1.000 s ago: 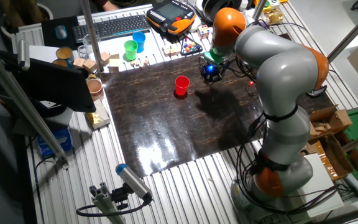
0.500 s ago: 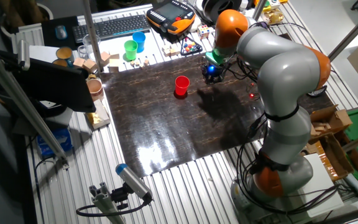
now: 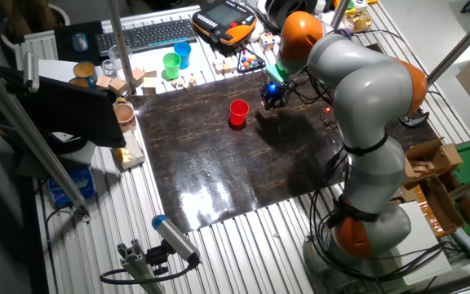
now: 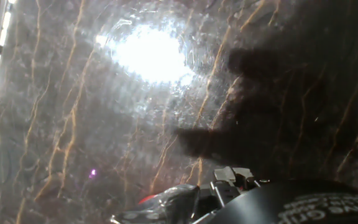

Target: Pick up the cup

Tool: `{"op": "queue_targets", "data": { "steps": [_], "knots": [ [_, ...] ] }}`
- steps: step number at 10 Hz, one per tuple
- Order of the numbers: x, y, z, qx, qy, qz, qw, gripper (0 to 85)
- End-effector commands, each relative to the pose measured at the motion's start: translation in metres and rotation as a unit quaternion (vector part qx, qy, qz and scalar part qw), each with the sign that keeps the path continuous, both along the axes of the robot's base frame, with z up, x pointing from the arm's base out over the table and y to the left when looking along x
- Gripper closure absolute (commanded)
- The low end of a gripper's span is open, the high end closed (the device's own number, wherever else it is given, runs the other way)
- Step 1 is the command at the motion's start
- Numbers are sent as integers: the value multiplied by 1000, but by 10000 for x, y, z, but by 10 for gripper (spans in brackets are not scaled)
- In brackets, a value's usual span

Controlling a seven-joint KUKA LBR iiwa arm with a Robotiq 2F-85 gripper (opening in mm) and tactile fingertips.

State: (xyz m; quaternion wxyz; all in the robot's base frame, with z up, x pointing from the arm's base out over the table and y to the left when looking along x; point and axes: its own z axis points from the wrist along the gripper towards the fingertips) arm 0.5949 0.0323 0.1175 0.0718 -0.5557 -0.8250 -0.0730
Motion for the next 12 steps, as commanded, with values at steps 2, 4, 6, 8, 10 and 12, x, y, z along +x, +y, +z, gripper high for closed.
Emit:
{"op": "queue_targets", "data": {
  "steps": [2, 4, 6, 8, 10, 12],
  "knots": [
    [25, 3, -16, 10, 3, -3, 1000, 843],
    [29, -21, -16, 35, 9, -23, 999, 843],
    [35, -25, -15, 40, 14, -35, 998, 843],
    [65, -14, -48, 41, 15, -37, 998, 843],
    [110, 3, -81, 34, 13, -25, 999, 843],
    [114, 6, -76, 29, -1, -13, 999, 837]
  ]
}}
